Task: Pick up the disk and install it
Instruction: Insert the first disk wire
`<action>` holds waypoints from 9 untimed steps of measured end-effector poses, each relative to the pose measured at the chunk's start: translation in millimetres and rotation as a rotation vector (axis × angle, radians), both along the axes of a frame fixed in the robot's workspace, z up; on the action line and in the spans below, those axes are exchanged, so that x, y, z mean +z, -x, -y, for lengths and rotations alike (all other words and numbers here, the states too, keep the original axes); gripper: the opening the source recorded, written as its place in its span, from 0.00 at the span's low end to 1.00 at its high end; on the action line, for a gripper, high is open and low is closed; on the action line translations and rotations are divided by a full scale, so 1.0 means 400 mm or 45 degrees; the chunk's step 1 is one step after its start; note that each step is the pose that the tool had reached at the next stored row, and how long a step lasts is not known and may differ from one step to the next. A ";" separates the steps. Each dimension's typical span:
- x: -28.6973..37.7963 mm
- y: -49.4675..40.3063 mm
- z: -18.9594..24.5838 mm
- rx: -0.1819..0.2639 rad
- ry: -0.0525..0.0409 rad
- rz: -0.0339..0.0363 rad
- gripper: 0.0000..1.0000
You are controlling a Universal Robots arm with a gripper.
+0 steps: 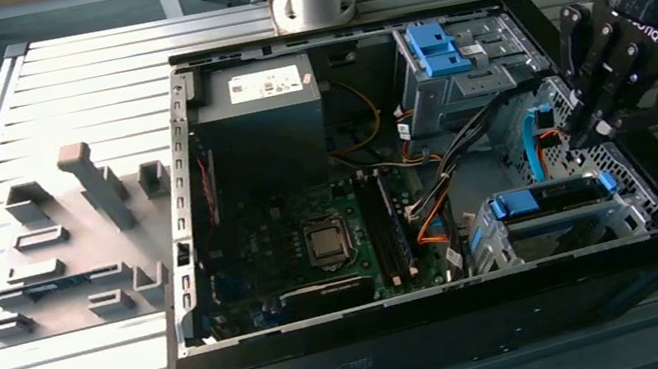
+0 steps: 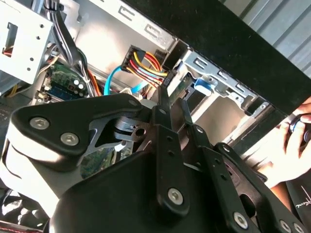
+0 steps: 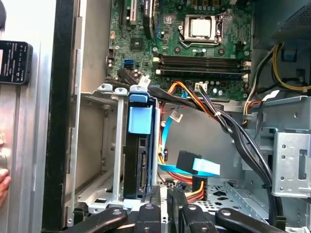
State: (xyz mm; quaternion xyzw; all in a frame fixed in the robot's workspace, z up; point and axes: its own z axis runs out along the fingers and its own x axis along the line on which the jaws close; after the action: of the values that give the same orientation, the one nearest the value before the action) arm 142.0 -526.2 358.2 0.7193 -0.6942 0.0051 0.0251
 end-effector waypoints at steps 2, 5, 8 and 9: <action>-0.001 -0.002 -0.002 0.000 0.000 -0.0004 0.25; -0.003 -0.004 -0.004 0.001 0.000 -0.0004 0.25; -0.006 -0.006 -0.005 0.001 0.000 -0.0005 0.25; -0.007 -0.007 -0.006 0.001 0.000 -0.0005 0.25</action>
State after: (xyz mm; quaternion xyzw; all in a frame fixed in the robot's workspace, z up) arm 144.7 -523.8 355.3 0.7197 -0.6939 0.0050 0.0252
